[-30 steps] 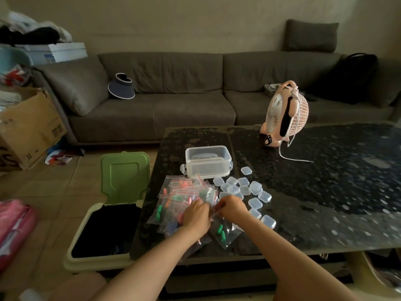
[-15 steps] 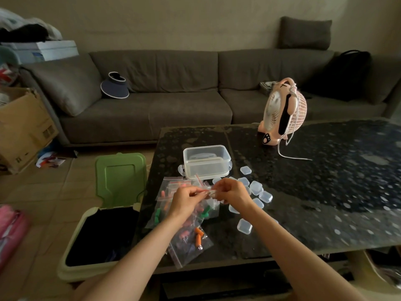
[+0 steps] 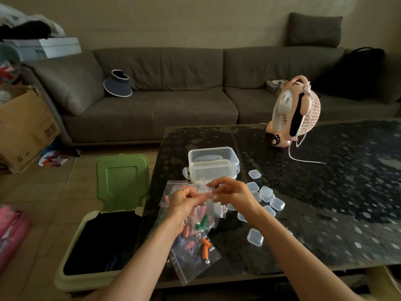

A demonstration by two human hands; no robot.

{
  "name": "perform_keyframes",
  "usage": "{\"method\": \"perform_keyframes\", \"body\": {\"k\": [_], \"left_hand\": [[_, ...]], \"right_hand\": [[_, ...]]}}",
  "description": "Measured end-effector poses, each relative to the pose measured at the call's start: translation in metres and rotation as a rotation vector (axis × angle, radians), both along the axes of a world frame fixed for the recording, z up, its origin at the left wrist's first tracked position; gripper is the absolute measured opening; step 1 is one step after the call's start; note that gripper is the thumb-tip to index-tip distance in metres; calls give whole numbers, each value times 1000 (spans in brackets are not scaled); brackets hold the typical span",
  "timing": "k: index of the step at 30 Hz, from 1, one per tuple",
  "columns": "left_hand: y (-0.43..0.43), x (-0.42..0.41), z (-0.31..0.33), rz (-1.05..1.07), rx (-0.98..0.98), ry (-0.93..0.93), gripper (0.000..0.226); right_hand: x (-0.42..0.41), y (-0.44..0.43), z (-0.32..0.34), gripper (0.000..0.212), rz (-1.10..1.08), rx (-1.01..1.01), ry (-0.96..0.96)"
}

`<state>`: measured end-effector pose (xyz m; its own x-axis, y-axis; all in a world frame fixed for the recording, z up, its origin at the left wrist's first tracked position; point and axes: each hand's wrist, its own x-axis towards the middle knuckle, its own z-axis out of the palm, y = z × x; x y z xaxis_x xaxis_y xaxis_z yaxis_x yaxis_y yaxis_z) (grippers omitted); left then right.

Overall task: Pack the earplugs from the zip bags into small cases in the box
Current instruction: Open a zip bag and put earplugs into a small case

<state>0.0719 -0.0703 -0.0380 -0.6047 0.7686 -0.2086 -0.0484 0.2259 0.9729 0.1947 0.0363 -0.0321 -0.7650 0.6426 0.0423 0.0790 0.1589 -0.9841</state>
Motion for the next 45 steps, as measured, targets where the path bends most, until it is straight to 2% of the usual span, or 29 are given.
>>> {"method": "perform_keyframes", "body": {"k": [2,5,10,18,22,26,31,35,38,40,42,45], "left_hand": [[2,-2,1,5,6,-21,25],[5,-2,2,-1,-11,57,27],[5,-2,5,-11,-48,121,31],[8,-5,3,-41,-82,238,35],[5,-3,9,-191,50,275,41],[4,-8,11,-305,93,338,17],[6,-7,5,-333,78,437,7],[7,-4,5,-345,82,501,7],[8,-2,5,-375,74,522,9],[8,-2,2,-401,26,614,13],[8,-2,-2,-423,-51,738,17],[8,-1,-4,-436,-58,748,16]], "right_hand": [[0,3,2,27,8,1,-7],[-1,10,4,23,11,29,-14],[0,15,4,16,90,169,-104],[7,10,10,20,134,226,-114],[12,16,9,28,71,233,-117],[20,22,8,25,63,268,-160],[26,22,7,15,70,266,-204],[26,19,8,7,58,287,-222],[25,18,8,16,45,344,-276],[24,18,8,19,32,366,-288],[24,19,10,20,12,357,-249],[26,21,16,18,-8,339,-164]]}}
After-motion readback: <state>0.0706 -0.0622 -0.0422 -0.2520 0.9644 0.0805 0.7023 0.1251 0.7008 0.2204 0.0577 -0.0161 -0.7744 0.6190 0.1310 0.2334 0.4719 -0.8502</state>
